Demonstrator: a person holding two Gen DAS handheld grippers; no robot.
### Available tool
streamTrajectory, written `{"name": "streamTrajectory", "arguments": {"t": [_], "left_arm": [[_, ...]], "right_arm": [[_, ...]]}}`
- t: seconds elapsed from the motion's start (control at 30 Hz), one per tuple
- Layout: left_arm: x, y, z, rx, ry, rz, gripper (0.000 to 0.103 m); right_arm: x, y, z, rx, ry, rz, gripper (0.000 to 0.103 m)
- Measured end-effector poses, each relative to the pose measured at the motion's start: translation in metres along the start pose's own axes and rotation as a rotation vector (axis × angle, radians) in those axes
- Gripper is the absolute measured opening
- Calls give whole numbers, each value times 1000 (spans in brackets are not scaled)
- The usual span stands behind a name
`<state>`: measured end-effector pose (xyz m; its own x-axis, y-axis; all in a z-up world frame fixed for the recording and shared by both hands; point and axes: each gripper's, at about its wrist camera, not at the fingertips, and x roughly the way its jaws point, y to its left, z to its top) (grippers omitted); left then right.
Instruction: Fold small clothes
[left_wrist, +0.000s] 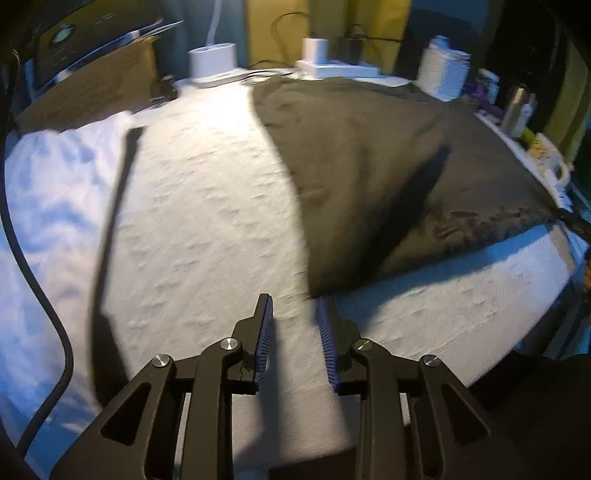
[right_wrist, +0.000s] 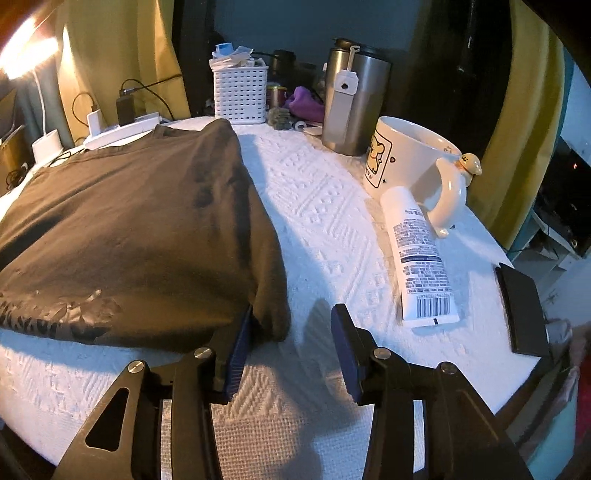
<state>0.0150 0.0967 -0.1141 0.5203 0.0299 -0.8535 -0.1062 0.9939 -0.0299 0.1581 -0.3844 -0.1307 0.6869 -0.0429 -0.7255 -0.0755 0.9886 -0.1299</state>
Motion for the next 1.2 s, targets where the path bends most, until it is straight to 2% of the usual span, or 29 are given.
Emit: {"name": "streamTrajectory", "arguments": {"t": [0.1, 0.2, 0.23, 0.33, 0.37, 0.5, 0.6, 0.7, 0.9, 1.07, 1.2], "left_arm": [[-11, 15, 2, -34, -21, 6, 27], [-21, 15, 16, -59, -94, -20, 27], [-22, 14, 20, -62, -109, -27, 28], [-15, 1, 37, -67, -150, -70, 42], [-11, -5, 43, -60, -156, -83, 42], [16, -25, 61, -29, -137, -95, 42], [41, -18, 69, -67, -69, -50, 42], [52, -5, 73, -100, -45, -8, 42], [53, 12, 86, -125, -47, 9, 42], [65, 19, 116, -143, -87, -31, 45], [90, 21, 147, -148, -78, -52, 48]], "right_arm": [[-5, 2, 6, 1, 6, -20, 44], [-12, 5, 16, -16, -17, -33, 46], [-14, 6, 21, -19, -29, -20, 47], [-14, 12, 36, -18, -54, 25, 47], [-11, 16, 41, -19, -51, 45, 47], [0, 38, 61, -34, -51, 116, 47], [11, 52, 73, -39, -47, 157, 47], [26, 62, 85, -50, -33, 179, 47], [61, 61, 100, -32, 28, 162, 47], [76, 56, 112, -13, 42, 152, 47], [83, 56, 121, -14, 45, 144, 47]]}}
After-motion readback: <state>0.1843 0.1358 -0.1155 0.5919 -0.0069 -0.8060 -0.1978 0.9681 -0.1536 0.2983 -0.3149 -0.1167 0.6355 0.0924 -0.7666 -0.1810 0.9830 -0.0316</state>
